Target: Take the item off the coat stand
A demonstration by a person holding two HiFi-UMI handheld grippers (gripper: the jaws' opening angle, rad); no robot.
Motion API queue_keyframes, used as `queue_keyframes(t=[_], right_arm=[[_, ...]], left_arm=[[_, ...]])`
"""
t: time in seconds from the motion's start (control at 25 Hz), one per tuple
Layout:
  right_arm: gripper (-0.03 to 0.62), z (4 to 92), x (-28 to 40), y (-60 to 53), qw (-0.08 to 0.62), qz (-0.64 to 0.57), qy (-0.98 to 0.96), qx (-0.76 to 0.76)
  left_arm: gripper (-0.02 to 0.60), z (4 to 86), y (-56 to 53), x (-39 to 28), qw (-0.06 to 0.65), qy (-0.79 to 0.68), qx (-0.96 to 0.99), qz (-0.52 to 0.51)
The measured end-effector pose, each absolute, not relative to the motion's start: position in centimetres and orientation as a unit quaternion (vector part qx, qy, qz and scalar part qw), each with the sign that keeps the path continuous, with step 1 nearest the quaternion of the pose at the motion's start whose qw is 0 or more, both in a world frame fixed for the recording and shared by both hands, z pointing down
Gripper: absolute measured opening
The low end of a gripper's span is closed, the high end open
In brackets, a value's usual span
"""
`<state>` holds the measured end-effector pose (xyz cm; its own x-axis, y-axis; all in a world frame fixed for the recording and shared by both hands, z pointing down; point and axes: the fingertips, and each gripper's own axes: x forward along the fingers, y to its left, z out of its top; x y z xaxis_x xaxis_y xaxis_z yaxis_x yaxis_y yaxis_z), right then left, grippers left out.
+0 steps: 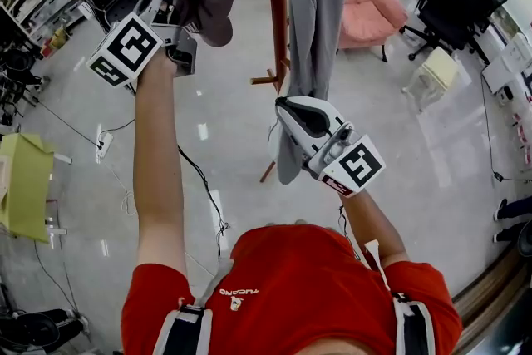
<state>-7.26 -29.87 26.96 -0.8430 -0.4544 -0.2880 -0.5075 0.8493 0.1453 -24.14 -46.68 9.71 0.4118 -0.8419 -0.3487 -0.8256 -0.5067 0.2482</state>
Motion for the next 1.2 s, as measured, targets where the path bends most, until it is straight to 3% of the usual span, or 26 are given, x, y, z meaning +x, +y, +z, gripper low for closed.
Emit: queue_keyframes(t=[0.56, 1.2], right_arm=[[0.025, 26.8, -7.2, -29.0, 0.14, 0.094, 0.957, -0.234], [0.025, 26.2, -6.4, -28.2, 0.183, 0.06, 0.956, -0.219]], left_arm=[[0.041, 9.8, -39.4, -27.5, -0.01, -0.529, 0.812, -0.246], [0.041, 22.6, -28.6, -25.4, 0.076, -0.543, 0.795, -0.261]])
